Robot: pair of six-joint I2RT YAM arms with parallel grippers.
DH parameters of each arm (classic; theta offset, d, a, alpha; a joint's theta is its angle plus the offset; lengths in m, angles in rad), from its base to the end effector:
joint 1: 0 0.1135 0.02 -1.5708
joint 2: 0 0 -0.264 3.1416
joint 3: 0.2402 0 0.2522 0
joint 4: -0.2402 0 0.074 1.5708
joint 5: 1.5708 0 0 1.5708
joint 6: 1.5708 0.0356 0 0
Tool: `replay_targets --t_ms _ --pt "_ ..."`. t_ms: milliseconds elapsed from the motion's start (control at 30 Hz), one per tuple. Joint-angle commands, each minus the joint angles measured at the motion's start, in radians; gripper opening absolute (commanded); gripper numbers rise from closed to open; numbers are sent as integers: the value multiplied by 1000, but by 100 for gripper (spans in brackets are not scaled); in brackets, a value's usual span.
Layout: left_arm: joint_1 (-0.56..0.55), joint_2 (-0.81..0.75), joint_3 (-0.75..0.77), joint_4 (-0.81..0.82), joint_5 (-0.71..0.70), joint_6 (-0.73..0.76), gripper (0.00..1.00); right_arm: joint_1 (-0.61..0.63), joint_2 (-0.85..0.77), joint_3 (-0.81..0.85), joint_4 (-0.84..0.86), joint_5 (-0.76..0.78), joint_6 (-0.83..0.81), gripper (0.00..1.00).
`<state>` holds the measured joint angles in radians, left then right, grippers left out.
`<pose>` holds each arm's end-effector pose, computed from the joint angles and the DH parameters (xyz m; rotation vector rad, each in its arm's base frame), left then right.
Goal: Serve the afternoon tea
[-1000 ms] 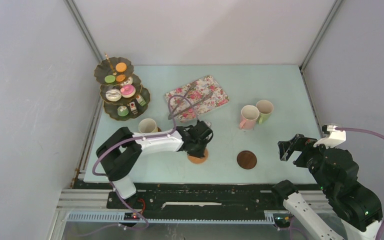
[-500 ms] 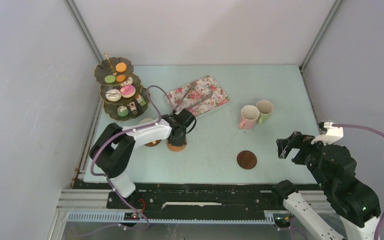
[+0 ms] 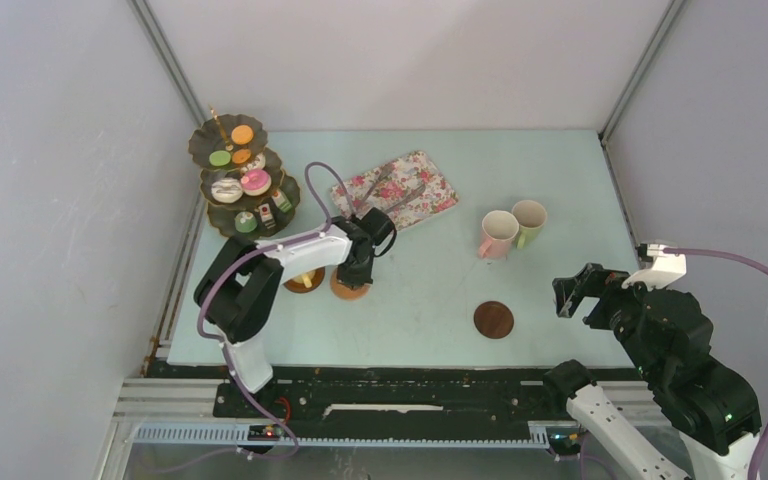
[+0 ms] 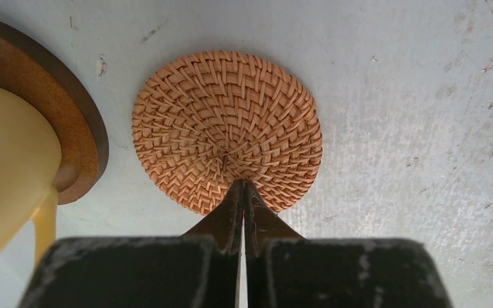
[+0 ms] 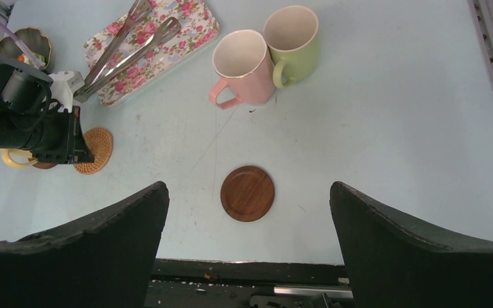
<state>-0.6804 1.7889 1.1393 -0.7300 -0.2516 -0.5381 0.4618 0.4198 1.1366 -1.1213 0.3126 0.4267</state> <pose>0.2614 -0.2001 0.1644 0.1675 2.8339 0.1386 0.0258 0.0006 0.3848 0.1688 1.9575 0.2760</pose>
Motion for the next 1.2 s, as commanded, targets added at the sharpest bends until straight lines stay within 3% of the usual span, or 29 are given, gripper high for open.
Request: replay_targets --t_ms 0,467,800,967,1067,1100,1167 --pt "37 62 2 37 -53 43 0 3 5 27 18 15 -20 99" --pt "42 47 106 31 17 83 0 4 2 27 12 13 -25 99" --pt "43 -110 169 -91 -41 85 15 4 7 27 20 19 -23 99" --pt "40 -279 163 -18 60 79 34 4 -6 26 18 23 -24 99" --pt "15 -354 94 241 279 72 55 3 -24 27 9 32 -21 99" --pt "-2 -364 71 331 345 66 67 4 -29 26 7 35 -21 99" --pt "-59 -349 69 444 406 70 82 4 -36 26 5 38 -20 99"
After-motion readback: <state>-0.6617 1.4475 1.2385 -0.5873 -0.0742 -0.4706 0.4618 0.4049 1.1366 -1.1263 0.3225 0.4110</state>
